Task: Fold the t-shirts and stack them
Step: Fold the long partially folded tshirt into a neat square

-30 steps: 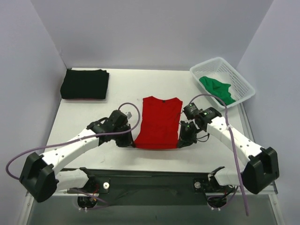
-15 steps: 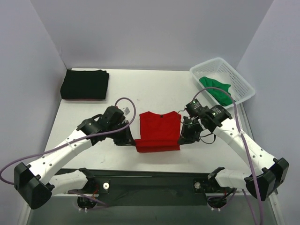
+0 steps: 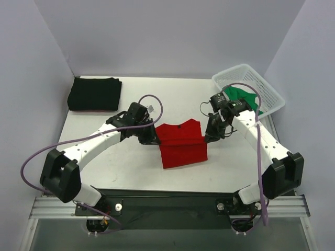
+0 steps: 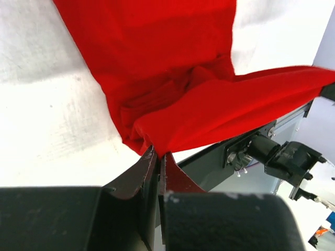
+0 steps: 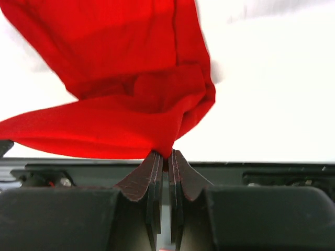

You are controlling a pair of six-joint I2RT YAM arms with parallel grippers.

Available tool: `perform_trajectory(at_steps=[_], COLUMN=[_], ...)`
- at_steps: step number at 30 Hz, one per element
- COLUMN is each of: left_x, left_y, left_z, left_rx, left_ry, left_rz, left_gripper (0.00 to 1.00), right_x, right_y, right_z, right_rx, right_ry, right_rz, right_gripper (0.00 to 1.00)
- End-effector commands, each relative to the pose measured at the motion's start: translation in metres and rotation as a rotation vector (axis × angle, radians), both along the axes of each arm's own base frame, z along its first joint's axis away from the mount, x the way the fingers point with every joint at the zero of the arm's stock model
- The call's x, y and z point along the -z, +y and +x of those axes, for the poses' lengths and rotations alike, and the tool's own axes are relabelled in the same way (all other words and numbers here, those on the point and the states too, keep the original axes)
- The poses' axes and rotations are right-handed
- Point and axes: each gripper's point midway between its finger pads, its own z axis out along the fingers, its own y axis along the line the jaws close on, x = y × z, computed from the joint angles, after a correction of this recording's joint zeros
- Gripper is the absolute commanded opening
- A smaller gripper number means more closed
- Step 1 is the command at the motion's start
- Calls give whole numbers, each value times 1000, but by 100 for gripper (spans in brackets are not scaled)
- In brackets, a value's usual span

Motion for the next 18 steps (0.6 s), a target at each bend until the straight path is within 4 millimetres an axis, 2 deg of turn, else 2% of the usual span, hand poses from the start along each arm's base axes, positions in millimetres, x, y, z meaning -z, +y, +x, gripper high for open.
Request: perform_trajectory(at_steps=[1,6,7,9,18], left_x=[-24,-19,-14,-6,29], left_y=[-12,-3,-4,-1,7], left_z=[33,55,56,63,95], left_rx=[24,-19,-14,-24,-51], left_ry=[-103,-101,-83,-67,-2], left_rz=[-56,-68,-75,-77,-86], left_gripper=[0,0,0,0,0], right_x=[4,-3,2,-2,24], right_y=[-16,-10,-10,-9,-4], right_z=[27,62,67,80,125], right_rx=[-38,-61,-61,-61,-78], right_ry=[-20,-52,-38,-54,-9], right_rz=[-98,-105,-114,-112,-124], right_gripper=[0,0,0,0,0])
